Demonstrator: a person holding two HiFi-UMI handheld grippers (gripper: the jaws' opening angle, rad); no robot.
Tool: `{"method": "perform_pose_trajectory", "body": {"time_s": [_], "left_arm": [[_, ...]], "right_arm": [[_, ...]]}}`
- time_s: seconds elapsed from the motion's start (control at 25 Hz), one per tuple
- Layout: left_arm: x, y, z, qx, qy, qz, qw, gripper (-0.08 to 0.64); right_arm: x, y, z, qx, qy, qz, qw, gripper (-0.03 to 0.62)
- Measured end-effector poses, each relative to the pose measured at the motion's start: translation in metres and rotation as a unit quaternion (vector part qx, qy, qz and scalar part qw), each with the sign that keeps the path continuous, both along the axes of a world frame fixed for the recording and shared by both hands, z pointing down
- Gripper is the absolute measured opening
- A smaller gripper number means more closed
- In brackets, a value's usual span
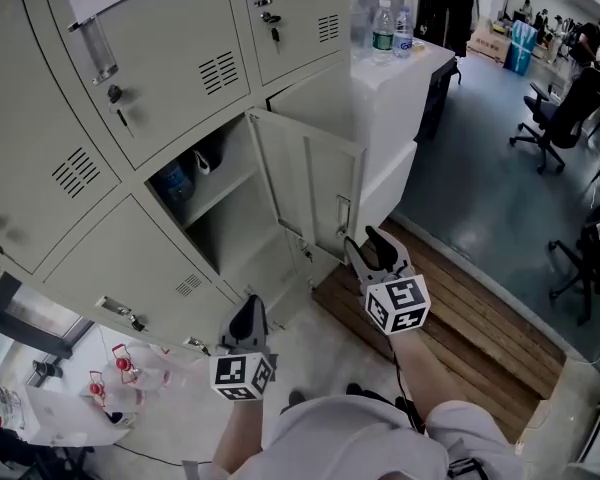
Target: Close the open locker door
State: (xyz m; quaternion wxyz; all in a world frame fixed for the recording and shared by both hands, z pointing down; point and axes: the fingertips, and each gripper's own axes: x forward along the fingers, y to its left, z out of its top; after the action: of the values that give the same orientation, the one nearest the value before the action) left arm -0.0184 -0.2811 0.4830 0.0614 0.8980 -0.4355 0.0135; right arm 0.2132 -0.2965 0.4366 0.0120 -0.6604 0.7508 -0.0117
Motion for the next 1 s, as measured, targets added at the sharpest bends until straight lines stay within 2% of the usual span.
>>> {"method": "perform_pose_trajectory", "body": {"time_s": [0.36, 0.76, 1.0], "left_arm": [[0.002, -0.002, 0.004, -0.007, 0.0, 0.004, 1.0, 0.008], [-0.001, -0.003, 0.003, -0.007, -0.001, 0.001, 1.0, 0.008], [-0.005, -0.004, 0.004, -0.009, -0.001, -0.003, 1.0, 0.008]], "right_arm": [[0.021, -0.041, 0.005, -0.019, 0.004, 0.008, 1.0, 0.172], [0.031, -0.061, 0.007, -0.031, 0.0, 0.013, 0.999, 0.169], [0.023, -0.06, 0.006, -0.03, 0.0, 0.002, 1.0, 0.109]]}}
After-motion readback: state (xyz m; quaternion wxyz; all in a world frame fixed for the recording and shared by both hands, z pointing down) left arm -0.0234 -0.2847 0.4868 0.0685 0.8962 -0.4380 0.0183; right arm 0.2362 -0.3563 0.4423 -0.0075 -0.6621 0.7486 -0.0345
